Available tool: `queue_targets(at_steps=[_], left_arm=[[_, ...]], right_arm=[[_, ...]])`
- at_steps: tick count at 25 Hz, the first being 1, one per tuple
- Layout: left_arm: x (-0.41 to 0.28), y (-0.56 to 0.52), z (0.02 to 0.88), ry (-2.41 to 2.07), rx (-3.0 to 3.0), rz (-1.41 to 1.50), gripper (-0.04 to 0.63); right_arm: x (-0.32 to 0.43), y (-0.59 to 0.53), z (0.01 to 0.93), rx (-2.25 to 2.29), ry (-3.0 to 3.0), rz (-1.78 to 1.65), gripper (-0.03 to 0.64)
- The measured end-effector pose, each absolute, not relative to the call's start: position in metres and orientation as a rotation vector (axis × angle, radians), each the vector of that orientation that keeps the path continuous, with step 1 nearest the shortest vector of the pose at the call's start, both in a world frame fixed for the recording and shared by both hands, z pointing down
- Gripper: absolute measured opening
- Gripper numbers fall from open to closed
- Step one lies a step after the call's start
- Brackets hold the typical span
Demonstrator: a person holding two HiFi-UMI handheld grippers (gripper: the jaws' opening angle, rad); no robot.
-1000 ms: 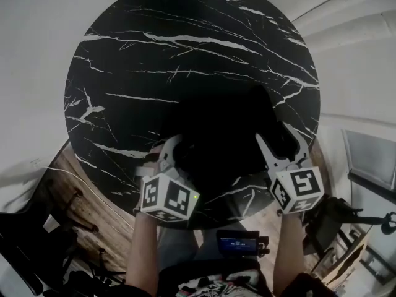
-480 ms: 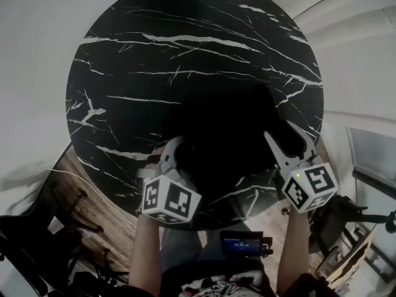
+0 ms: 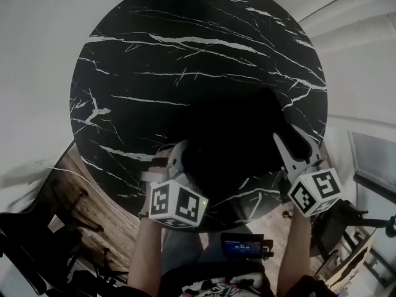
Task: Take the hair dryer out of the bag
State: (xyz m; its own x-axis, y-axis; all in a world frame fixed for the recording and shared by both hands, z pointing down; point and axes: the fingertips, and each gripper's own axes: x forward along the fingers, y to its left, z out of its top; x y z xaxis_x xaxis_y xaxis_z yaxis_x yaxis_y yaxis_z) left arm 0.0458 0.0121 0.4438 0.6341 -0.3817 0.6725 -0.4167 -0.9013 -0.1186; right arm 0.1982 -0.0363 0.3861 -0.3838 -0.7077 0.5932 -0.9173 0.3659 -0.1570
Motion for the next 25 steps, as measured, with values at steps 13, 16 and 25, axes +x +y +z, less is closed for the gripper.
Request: queue_targets(at_steps=[13, 16, 25], left_arm=[[0.043, 0.012, 0.443, -0.670, 2.781, 1.100, 0.183], [0.043, 0.014, 0.442, -0.660, 2.792, 1.087, 0.183], [0.035, 0.017, 0.441, -0.644, 2.806, 1.084, 0.181]], right_arm=[[0.208, -0.043, 0.383, 1.478, -2.168, 0.585, 0.024], [0.209, -0.043, 0.383, 1.480, -2.161, 0.578, 0.024], [0.214, -0.044, 0.387, 1.481, -2.114, 0.537, 0.023]])
